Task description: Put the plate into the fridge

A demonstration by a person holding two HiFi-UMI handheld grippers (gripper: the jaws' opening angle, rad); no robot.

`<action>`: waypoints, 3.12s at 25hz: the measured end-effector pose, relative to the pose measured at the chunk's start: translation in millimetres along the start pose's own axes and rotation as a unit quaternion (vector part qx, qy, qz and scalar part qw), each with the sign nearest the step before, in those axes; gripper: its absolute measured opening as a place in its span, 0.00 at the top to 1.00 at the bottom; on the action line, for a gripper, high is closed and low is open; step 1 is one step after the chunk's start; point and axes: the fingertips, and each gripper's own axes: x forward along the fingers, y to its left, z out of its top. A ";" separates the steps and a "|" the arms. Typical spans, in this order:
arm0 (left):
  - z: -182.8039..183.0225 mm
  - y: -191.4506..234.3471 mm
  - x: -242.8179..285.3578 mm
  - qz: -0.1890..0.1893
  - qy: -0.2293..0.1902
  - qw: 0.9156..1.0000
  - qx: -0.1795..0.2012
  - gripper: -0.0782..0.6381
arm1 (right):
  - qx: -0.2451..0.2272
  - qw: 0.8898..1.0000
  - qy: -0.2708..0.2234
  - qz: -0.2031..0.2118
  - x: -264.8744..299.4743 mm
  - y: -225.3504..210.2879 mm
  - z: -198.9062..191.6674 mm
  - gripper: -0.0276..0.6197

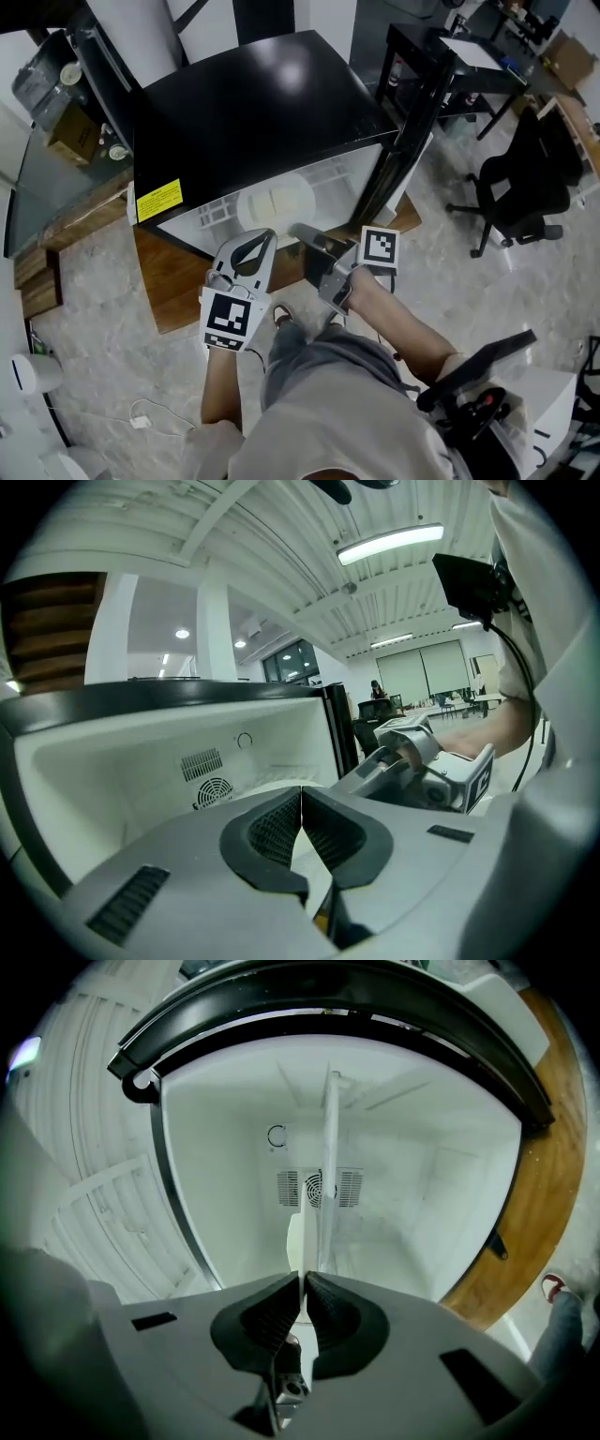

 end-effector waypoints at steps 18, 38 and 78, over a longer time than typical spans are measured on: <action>-50.4 12.5 37.8 -0.009 0.037 0.999 -0.005 0.86 | 0.009 1.000 -0.001 0.000 54.3 -16.3 23.5 0.91; -55.2 17.3 51.9 -0.012 0.011 0.999 -0.047 0.86 | 0.025 0.996 0.074 0.036 62.9 -5.7 15.6 0.91; -50.9 76.3 38.6 0.133 -0.051 0.986 -0.089 0.86 | -0.659 0.737 0.006 -0.151 71.3 16.4 17.4 0.90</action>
